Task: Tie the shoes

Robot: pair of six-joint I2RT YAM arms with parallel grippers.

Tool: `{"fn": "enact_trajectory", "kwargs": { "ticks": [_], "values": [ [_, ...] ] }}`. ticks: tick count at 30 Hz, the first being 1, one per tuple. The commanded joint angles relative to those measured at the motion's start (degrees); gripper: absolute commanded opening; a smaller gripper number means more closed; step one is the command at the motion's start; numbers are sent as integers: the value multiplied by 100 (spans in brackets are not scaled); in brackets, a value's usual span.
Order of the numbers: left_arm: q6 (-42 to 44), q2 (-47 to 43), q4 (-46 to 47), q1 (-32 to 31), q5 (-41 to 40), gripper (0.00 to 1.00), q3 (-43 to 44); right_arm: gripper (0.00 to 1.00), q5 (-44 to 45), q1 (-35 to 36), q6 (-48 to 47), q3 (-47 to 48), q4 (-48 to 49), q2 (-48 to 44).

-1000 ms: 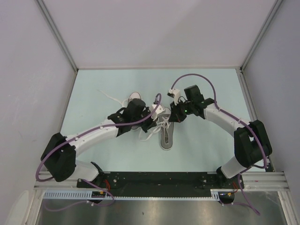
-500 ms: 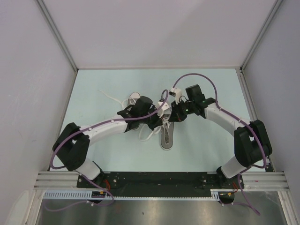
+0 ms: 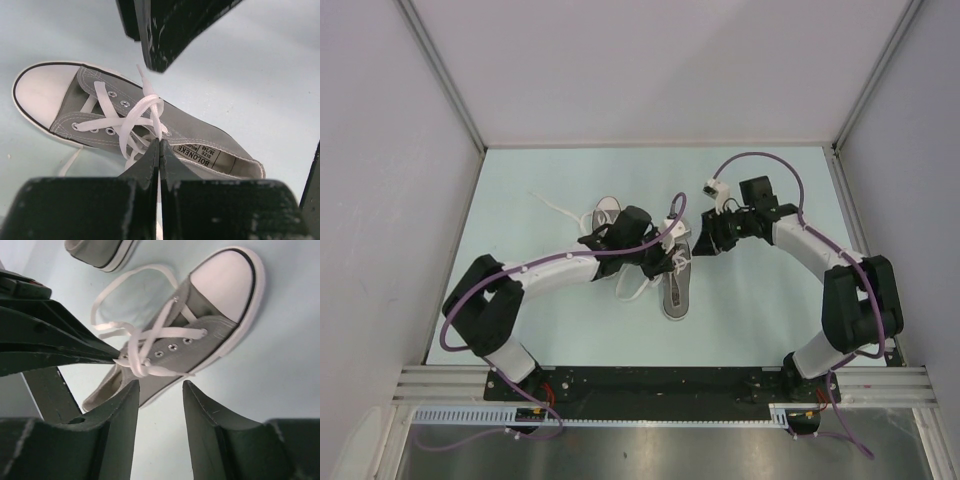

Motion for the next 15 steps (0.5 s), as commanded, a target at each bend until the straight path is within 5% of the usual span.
{"fn": "enact_trajectory", "kwargs": {
  "ticks": [1,8,15],
  "values": [
    [-7,69,302,-27,196,0,185,45,55,-84,-220,139,-312,-18],
    [54,114,285,-35,187,0,229,55,-41,-49,140,139,-128,413],
    [133,149,267,-27,187,0,238,56,336,-40,-607,139,-58,492]
  ]
}}
